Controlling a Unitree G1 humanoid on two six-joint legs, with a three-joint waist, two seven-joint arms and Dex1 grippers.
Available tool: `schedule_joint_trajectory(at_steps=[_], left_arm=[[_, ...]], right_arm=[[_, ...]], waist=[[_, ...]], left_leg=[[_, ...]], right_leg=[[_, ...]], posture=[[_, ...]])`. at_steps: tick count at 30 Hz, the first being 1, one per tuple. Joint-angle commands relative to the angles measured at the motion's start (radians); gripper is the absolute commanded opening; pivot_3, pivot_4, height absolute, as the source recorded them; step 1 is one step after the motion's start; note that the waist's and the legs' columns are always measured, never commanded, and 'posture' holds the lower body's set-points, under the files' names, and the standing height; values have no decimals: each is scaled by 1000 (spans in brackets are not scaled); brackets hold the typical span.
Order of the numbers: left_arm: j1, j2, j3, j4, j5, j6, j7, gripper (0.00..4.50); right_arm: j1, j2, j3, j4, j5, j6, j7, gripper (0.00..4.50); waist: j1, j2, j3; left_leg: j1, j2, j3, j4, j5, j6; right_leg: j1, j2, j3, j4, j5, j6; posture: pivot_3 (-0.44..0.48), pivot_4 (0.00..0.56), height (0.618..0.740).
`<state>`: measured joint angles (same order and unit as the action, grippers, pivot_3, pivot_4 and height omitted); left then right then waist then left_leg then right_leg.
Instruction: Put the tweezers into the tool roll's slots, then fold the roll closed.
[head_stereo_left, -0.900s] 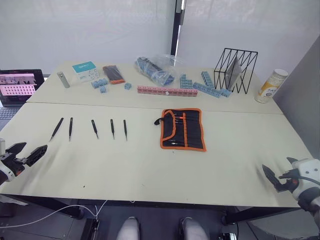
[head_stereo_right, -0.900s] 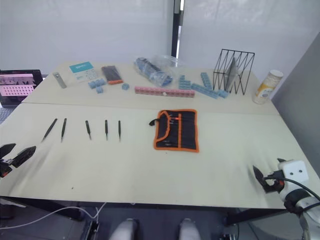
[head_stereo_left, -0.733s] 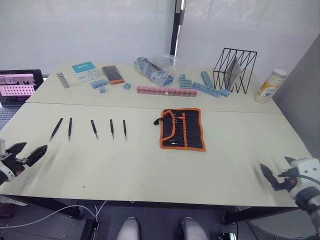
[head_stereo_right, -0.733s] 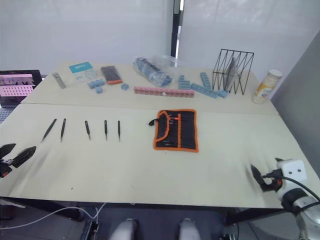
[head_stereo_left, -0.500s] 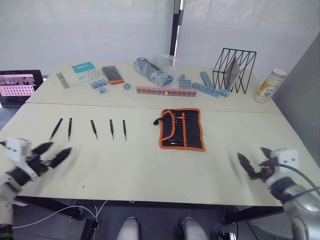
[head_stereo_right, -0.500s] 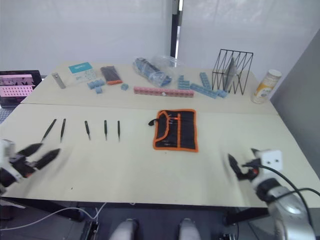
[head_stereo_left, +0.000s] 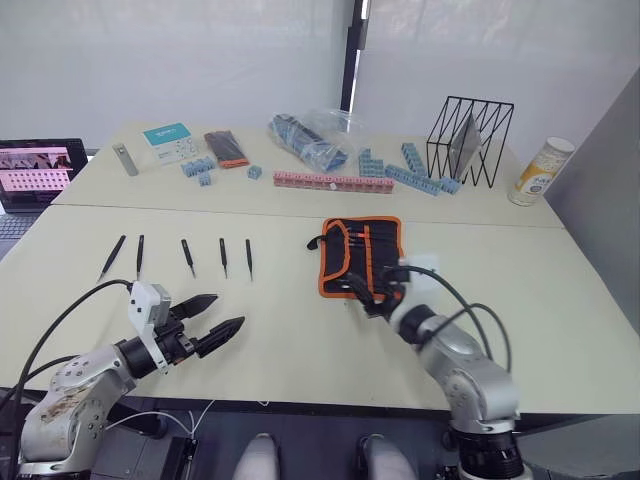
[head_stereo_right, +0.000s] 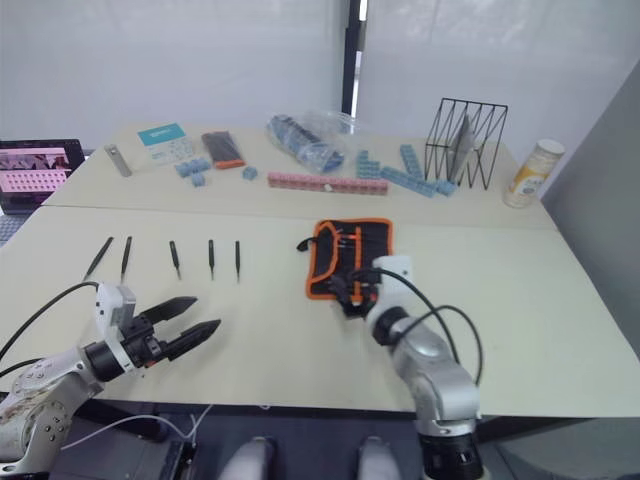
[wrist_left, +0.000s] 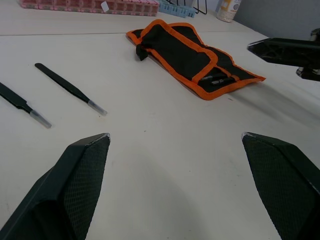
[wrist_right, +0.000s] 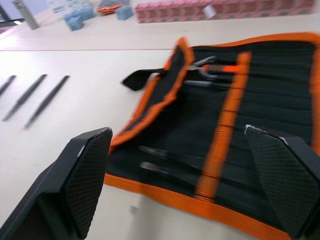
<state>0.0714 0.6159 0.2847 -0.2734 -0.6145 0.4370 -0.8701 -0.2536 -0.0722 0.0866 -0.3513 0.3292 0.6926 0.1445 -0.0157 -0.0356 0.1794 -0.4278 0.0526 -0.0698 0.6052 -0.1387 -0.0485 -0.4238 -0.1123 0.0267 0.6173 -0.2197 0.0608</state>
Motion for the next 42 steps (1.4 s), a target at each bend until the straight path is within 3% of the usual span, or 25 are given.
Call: schedule_joint_trajectory(at_steps=[1,10,13,23,24,33,42], left_arm=[[-10,12,-21,-47,28,-39,-7,4481],[0,4,-17,-84,40,-94,-2,4481],[0,4,-12,-91,35,-100,-1,4500],[-13,21,17,-141,-68,-53,-13,4500],[-15,23,21,-145,-78,-47,-14,4500],[-71,73,56,-137,-188,62,-1,4500],[-104,135,32,-89,-160,71,-75,4500]], right_arm=[[-52,29,33,49,-30,-2,-16,4500],[-127,95,9,137,-31,-14,-36,4500],[-127,108,6,142,-34,-20,-38,3660],[-136,109,-1,167,-40,-41,-28,191],[-137,108,-1,169,-41,-43,-27,17],[-139,35,21,141,-48,-57,58,17],[-46,-252,238,-26,-88,-148,392,17]], waist=[[-1,0,0],[-2,1,0],[-2,1,0],[-3,1,0],[-4,1,1],[-4,1,1],[-3,2,1]], left_leg=[[0,0,0,0,0,0],[-1,0,0,-1,0,0],[-1,0,0,-1,0,0],[-1,0,0,-1,0,0],[-1,0,0,-1,0,0],[-1,0,0,-1,0,0],[-2,0,0,-2,0,0]], right_leg=[[0,0,0,0,0,0],[-2,0,0,1,0,0],[-2,0,0,3,0,0],[-3,0,0,3,0,0],[-3,0,0,3,0,0],[-3,0,0,3,0,0],[-4,0,0,2,0,-1]], posture=[[0,150,721],[0,150,721],[0,150,721],[0,150,721],[0,150,721],[0,150,721],[0,150,721]])
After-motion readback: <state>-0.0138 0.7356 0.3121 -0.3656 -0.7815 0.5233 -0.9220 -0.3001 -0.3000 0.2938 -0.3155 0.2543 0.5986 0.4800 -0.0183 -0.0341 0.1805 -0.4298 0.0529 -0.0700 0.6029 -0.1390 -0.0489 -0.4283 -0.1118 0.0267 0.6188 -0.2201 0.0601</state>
